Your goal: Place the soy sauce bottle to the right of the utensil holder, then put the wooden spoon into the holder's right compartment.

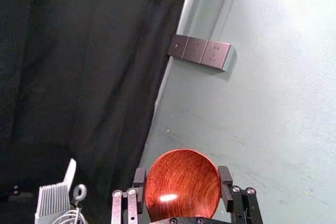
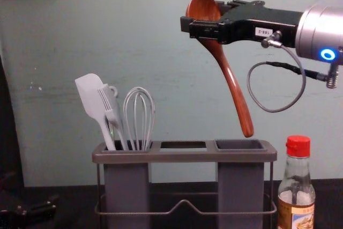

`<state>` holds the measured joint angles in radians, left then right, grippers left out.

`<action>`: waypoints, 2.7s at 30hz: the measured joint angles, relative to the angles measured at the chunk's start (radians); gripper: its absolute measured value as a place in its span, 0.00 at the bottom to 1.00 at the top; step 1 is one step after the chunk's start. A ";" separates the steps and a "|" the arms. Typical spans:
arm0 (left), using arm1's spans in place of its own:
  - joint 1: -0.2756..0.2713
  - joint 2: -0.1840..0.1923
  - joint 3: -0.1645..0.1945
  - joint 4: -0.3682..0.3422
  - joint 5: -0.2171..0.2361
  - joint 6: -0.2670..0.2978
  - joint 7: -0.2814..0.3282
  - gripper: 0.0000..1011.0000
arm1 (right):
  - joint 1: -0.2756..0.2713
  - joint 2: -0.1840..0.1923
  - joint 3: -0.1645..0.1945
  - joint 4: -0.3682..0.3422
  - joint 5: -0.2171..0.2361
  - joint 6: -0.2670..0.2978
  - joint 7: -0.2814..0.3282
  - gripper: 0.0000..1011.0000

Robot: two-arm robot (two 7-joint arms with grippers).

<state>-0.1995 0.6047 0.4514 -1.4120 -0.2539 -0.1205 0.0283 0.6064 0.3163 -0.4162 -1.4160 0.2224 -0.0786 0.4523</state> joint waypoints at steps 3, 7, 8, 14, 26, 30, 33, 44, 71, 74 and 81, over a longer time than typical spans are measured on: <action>0.000 0.000 0.000 0.000 0.000 0.000 0.000 1.00 | 0.011 -0.007 -0.006 0.016 -0.002 -0.005 0.007 0.83; 0.000 0.000 0.000 0.000 0.000 0.000 0.000 1.00 | 0.020 -0.013 -0.011 0.034 -0.004 -0.008 0.013 0.83; 0.000 0.000 0.000 0.000 0.000 0.000 0.000 1.00 | 0.021 -0.014 -0.012 0.038 -0.004 -0.009 0.014 0.83; 0.000 0.000 0.000 0.000 0.000 0.000 0.000 1.00 | 0.023 -0.016 -0.018 0.053 -0.004 -0.013 0.021 0.83; 0.000 0.000 0.000 0.000 0.000 0.000 0.000 1.00 | 0.014 -0.010 -0.018 0.062 -0.002 -0.019 0.030 0.83; 0.000 0.000 0.000 0.000 0.000 0.000 0.000 1.00 | 0.008 -0.009 -0.020 0.064 -0.001 -0.019 0.033 0.83; 0.000 0.000 0.000 0.000 0.000 0.000 0.000 1.00 | 0.004 -0.006 -0.021 0.064 0.000 -0.019 0.034 0.83; 0.000 0.000 0.000 0.000 0.000 0.000 0.000 1.00 | -0.032 0.031 -0.011 0.003 0.009 0.003 0.038 0.83; 0.000 0.000 0.000 0.000 0.000 0.000 0.000 1.00 | -0.165 0.194 0.039 -0.206 0.082 0.090 0.067 0.83; 0.000 0.000 0.000 0.000 0.000 0.000 0.000 1.00 | -0.174 0.199 0.043 -0.207 0.087 0.086 0.067 0.83; 0.000 0.000 0.000 0.000 0.000 0.000 0.000 1.00 | -0.197 0.205 0.048 -0.192 0.105 0.070 0.067 0.83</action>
<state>-0.1995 0.6047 0.4514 -1.4120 -0.2539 -0.1205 0.0283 0.4090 0.5213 -0.3684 -1.6085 0.3275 -0.0084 0.5197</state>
